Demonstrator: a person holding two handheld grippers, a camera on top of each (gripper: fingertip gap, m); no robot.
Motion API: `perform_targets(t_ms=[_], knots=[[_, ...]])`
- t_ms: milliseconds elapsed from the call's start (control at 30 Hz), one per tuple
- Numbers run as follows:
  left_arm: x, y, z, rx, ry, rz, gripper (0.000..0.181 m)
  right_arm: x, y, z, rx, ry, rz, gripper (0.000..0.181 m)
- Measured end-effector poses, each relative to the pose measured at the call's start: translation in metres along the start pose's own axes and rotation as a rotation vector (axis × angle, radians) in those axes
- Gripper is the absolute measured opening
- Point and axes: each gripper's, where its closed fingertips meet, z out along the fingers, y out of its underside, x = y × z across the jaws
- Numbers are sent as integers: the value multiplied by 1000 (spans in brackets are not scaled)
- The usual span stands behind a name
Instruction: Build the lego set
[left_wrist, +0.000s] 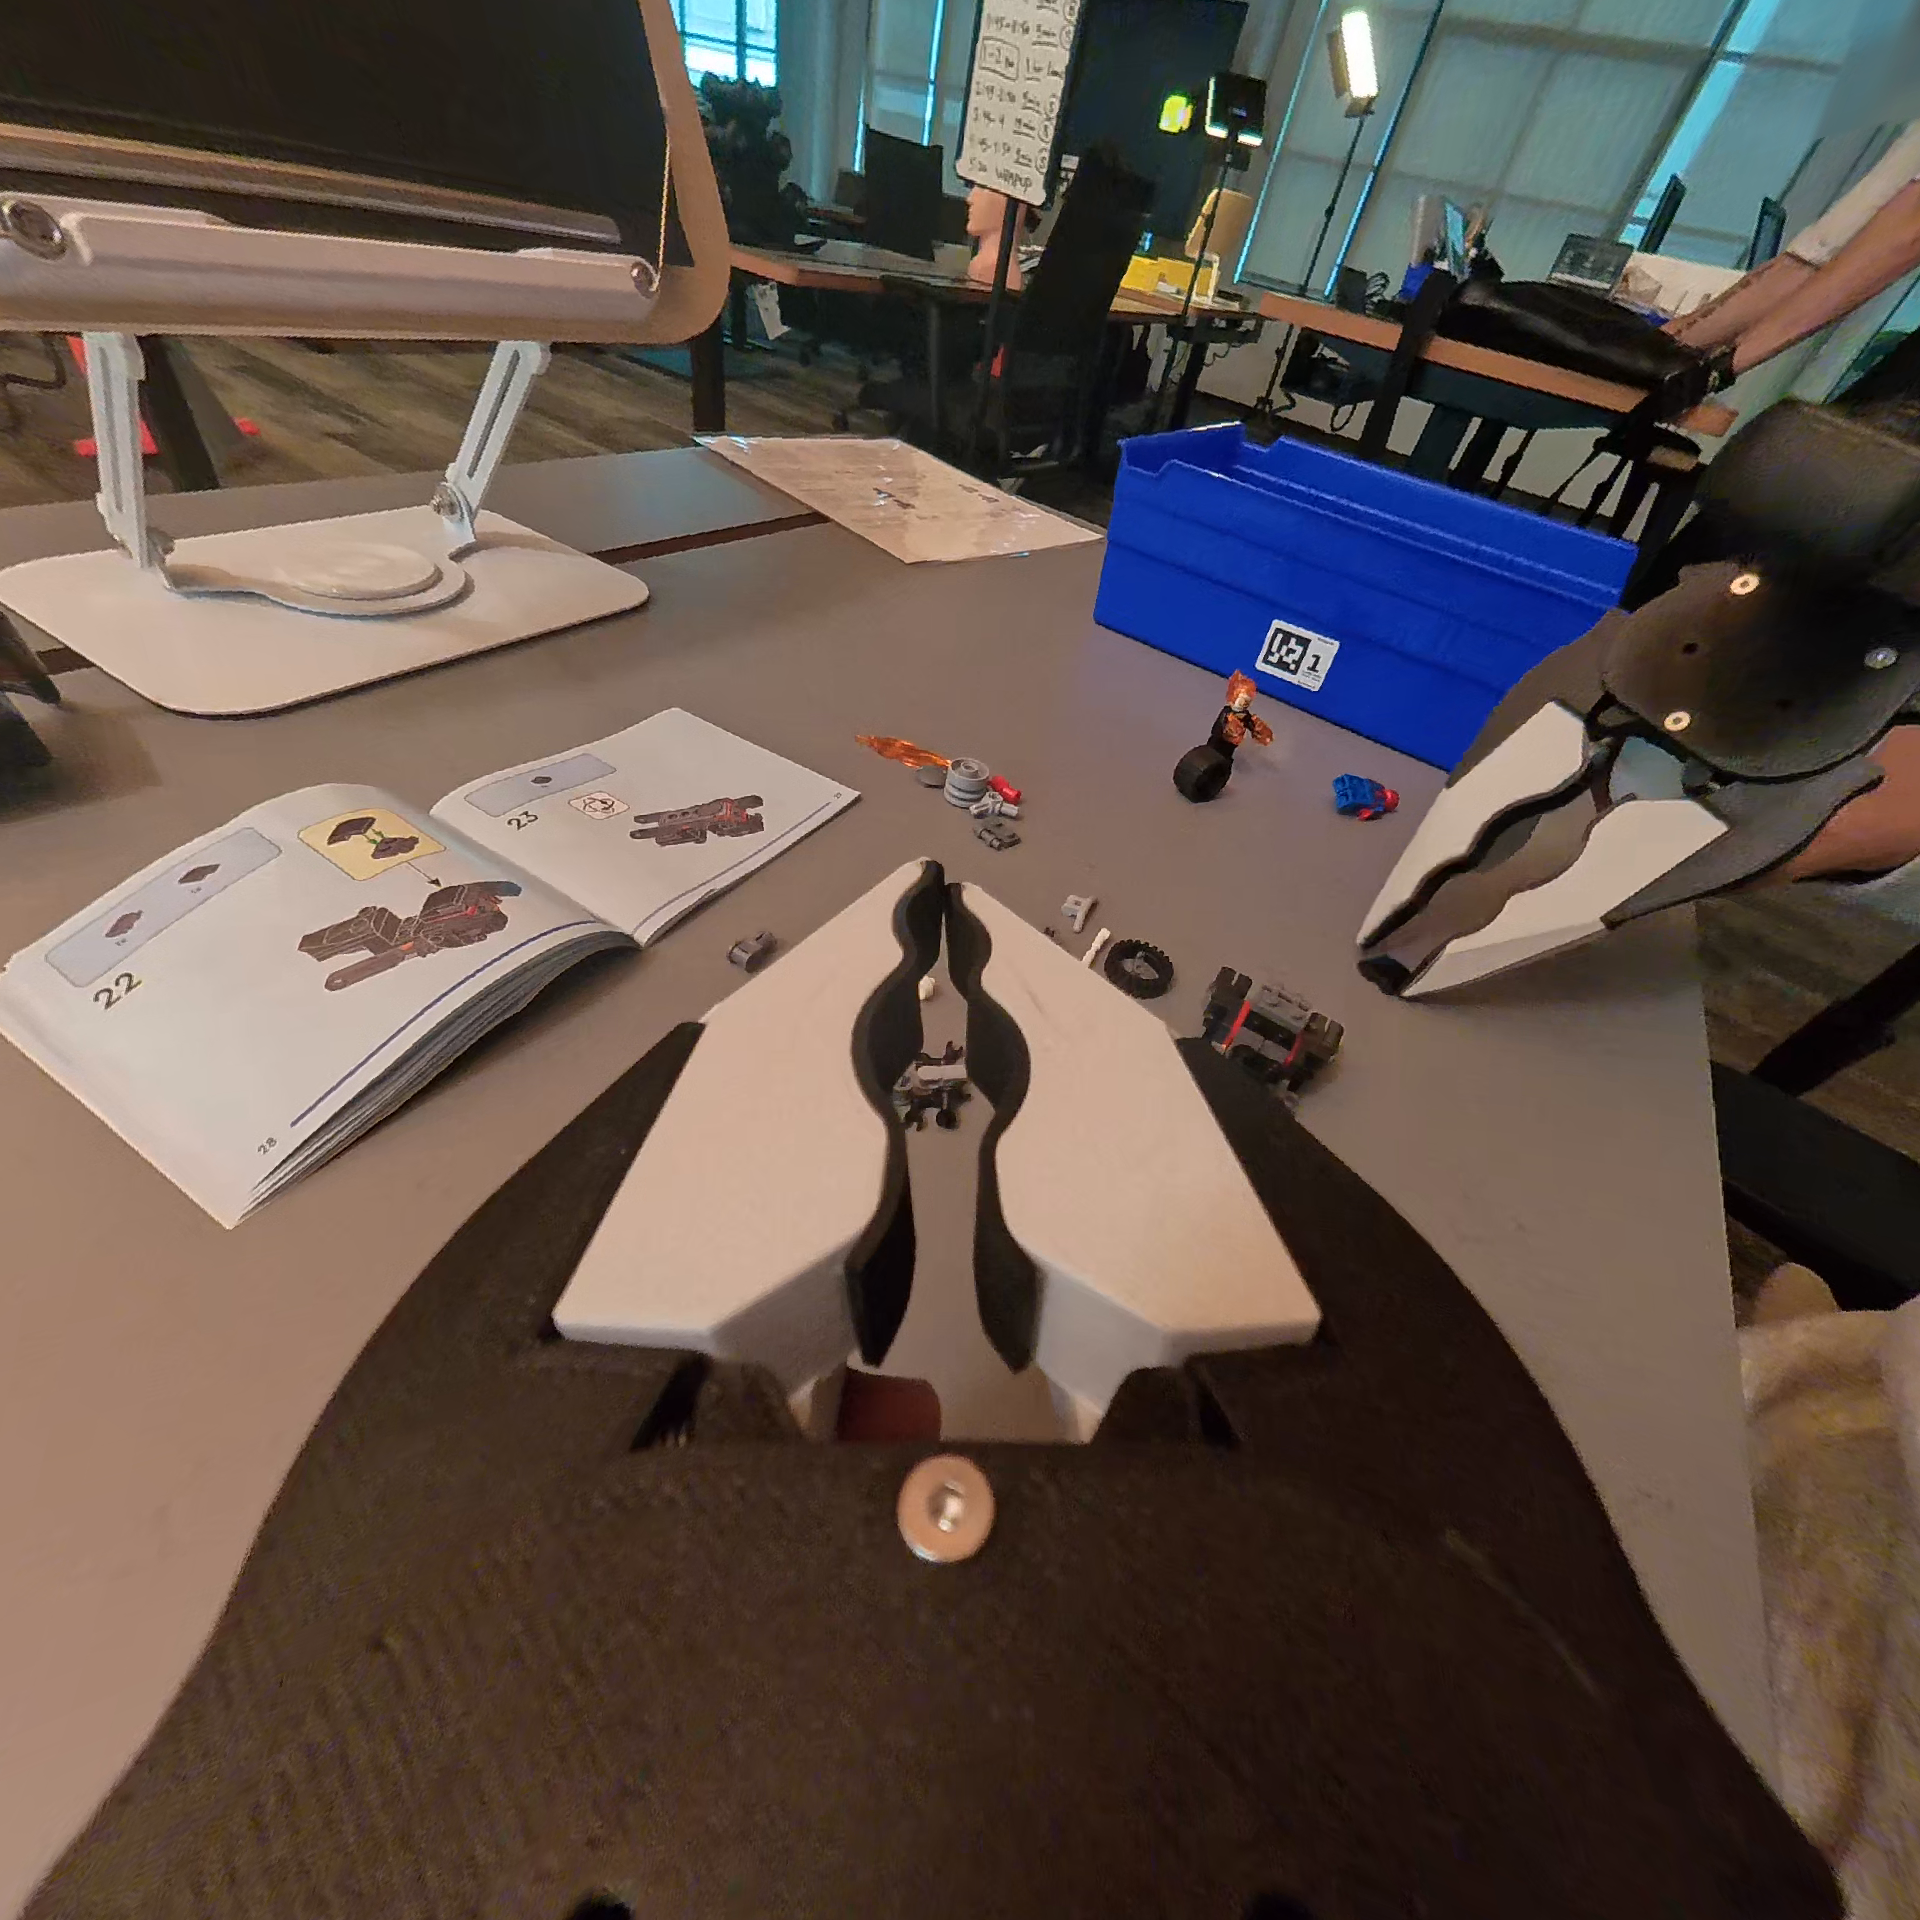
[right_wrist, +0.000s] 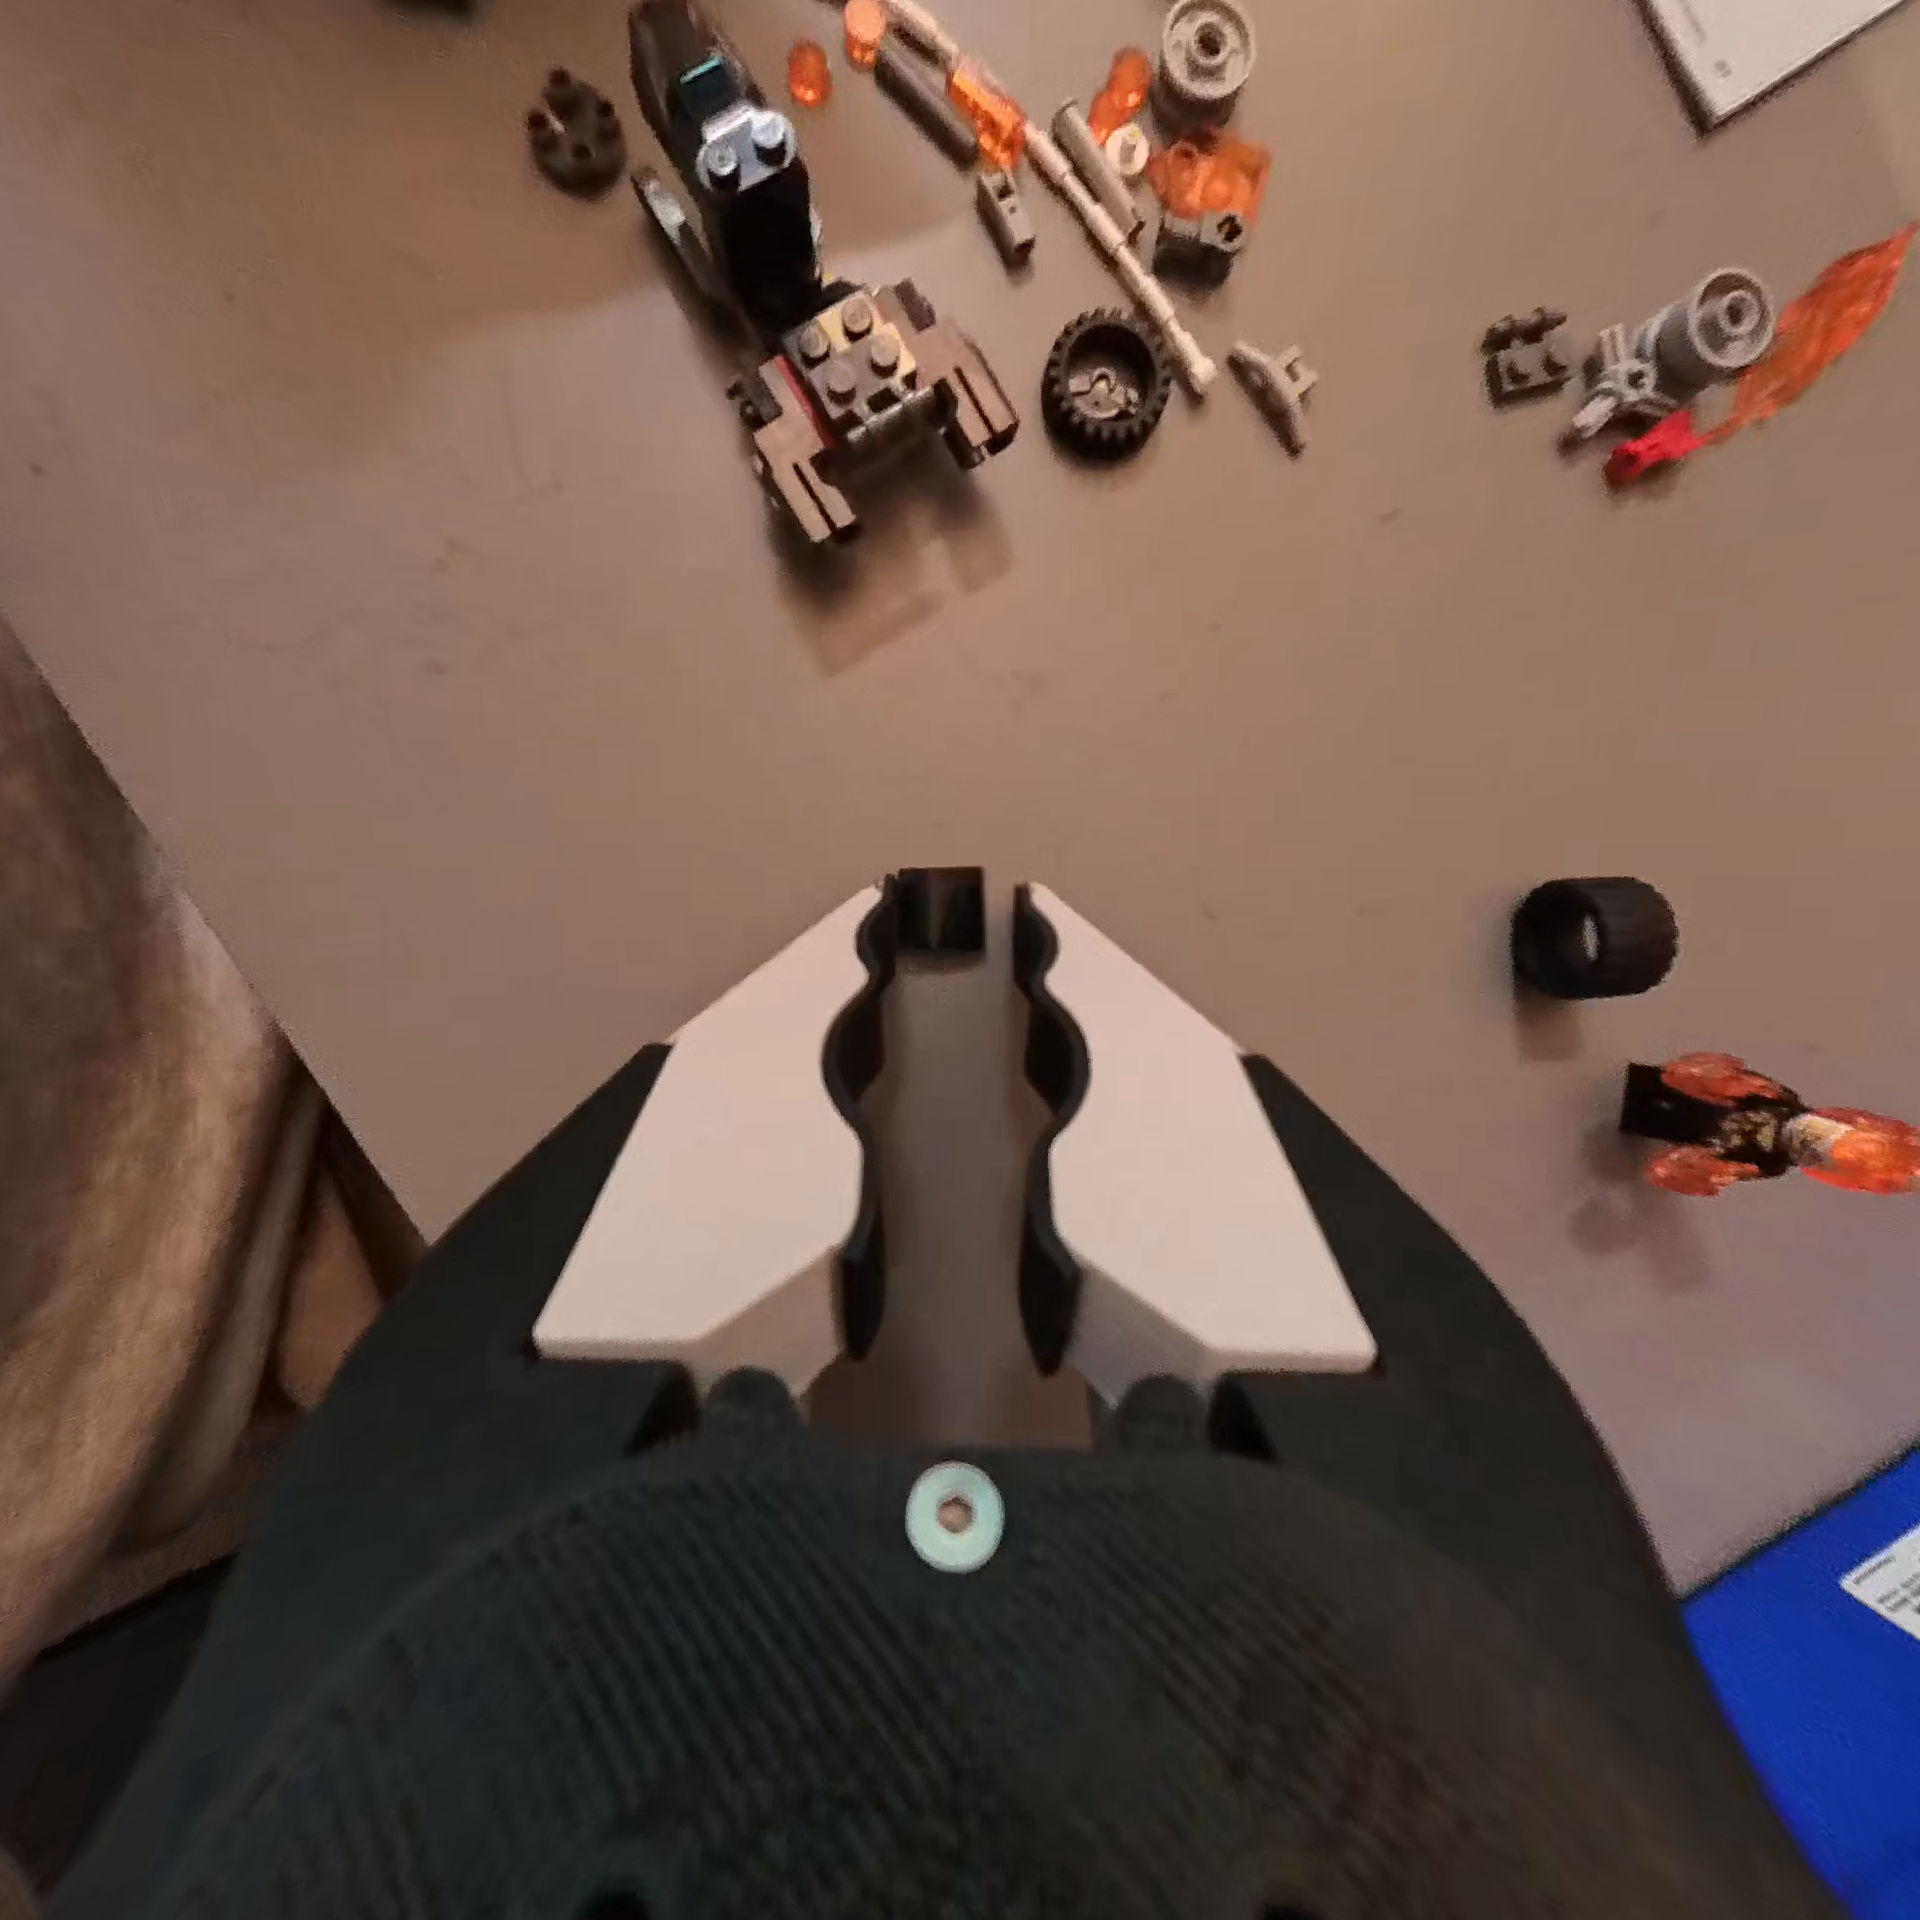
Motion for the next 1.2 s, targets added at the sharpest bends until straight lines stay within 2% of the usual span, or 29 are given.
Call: perform_targets(t_ms=[33, 200, 333, 433, 700, 833, 933, 1067, 1200], knots=[[0, 0, 0, 0, -2, 1, 0, 1, 0, -1, 6, 8, 9, 25], [0, 0, 0, -1, -2, 1, 0, -8, -12, -12, 70, 27, -5, 26], [0, 1, 0, -3, -3, 4, 0, -24, -21, -3, 97, -1, 13, 28], [0, 1, 0, -2, -5, 5, 0, -22, -13, 6, 57, 9, 51, 29], [0, 1, 0, -3, -1, 4, 0, -23, 14, -11, 9, -45, 190, 30], [0, 1, 0, -3, -2, 3, 0, -8, 14, -26, 48, 30, 267, 27], [0, 1, 0, -5, -4, 4, 0, 6, 23, -32, 9, 112, 441, 29], [-1, 2, 0, -6, -7, 4, 0, -12, 30, -32, -46, 40, 604, 32], [2, 1, 0, -1, 9, -3, 0, -11, 31, -27, -39, 36, 618, 37]])
